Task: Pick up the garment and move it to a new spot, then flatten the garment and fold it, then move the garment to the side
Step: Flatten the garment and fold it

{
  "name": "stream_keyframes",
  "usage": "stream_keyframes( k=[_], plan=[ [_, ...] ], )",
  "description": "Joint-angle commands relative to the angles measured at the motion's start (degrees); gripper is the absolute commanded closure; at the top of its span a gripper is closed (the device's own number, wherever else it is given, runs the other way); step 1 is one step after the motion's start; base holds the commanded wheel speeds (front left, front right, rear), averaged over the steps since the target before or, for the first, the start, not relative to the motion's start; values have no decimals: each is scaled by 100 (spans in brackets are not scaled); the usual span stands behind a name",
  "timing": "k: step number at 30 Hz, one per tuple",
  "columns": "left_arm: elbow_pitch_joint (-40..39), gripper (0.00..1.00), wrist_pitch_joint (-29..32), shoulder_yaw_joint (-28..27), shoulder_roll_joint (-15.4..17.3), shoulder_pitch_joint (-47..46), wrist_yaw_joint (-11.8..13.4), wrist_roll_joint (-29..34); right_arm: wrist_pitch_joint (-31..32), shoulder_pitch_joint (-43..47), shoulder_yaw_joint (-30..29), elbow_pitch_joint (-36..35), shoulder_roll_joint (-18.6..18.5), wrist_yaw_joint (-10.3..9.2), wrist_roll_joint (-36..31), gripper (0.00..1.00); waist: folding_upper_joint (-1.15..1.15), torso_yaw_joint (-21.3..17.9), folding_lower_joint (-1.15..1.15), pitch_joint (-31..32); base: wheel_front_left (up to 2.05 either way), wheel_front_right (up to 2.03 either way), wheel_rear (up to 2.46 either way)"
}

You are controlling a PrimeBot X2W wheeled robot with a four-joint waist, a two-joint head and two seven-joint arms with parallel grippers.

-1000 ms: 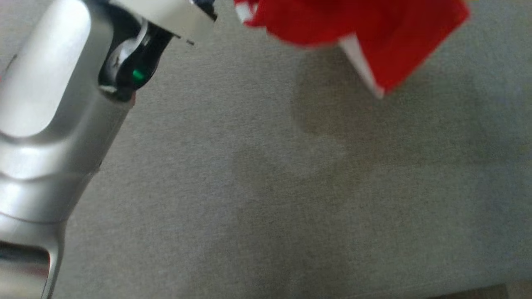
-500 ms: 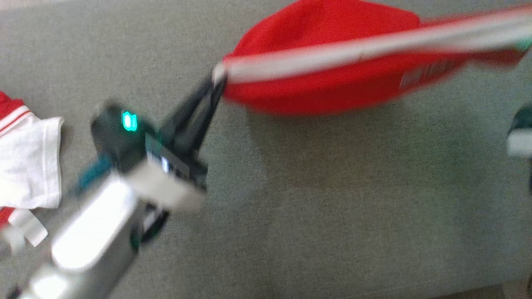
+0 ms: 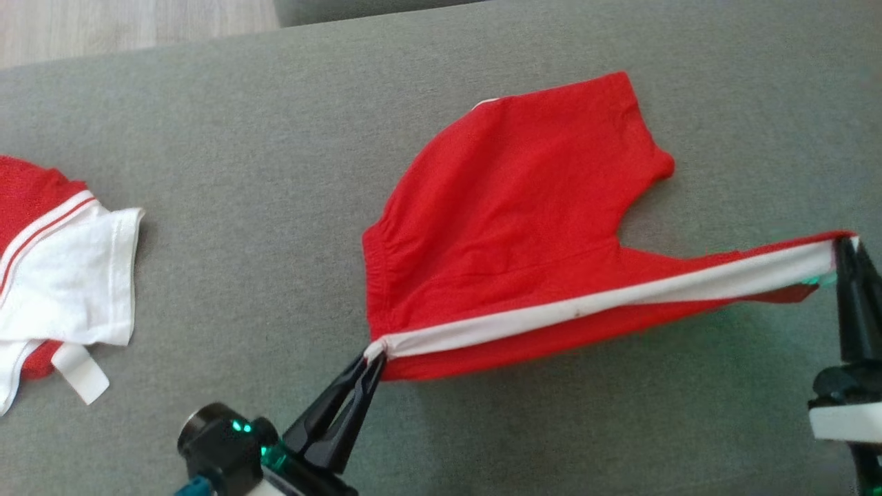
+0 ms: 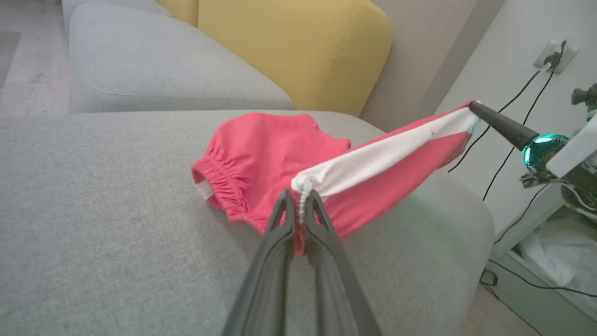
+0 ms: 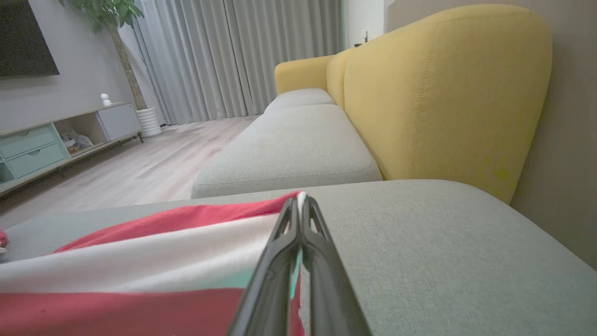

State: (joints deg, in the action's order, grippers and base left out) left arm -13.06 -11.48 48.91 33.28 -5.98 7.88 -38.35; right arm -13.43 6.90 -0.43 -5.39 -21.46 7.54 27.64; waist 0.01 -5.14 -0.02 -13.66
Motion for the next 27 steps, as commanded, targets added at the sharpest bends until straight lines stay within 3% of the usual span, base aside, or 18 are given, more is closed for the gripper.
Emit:
stream_keyframes(
  k=[1, 6, 12, 25, 26, 27],
  plan=[
    [-276, 100, 26, -229, 193, -199, 95, -54, 65, -118, -53, -294, -159, -5, -48, 100, -1, 39, 2, -38, 0, 0, 0],
    [-398, 100, 194, -430, -33, -589, 101, -319, 408, -656, -47, -203, -183, -5, -80, 100, -1, 188, 2, -229, 0, 0, 0],
    [333, 100, 598, -600, -593, -1676, 38, -498, 740, -1914, 323, 642, -490, -5, 10, 100, -1, 466, 2, -608, 0, 0, 0],
    [2286, 100, 923, -615, -1604, -3379, -98, -476, 891, -4810, 2325, 3151, -1061, -5, 595, 100, -1, 814, 2, -1274, 0, 0, 0],
    [2400, 100, 910, -610, -1661, -3428, -114, -485, 856, -4932, 2451, 3301, -1063, -5, 636, 94, -1, 836, 2, -1297, 0, 0, 0],
    [2508, 64, 882, -605, -1711, -3468, -134, -488, 803, -5038, 2558, 3444, -1051, -5, 684, 10, -1, 851, 2, -1311, 0, 0, 0]
  ],
)
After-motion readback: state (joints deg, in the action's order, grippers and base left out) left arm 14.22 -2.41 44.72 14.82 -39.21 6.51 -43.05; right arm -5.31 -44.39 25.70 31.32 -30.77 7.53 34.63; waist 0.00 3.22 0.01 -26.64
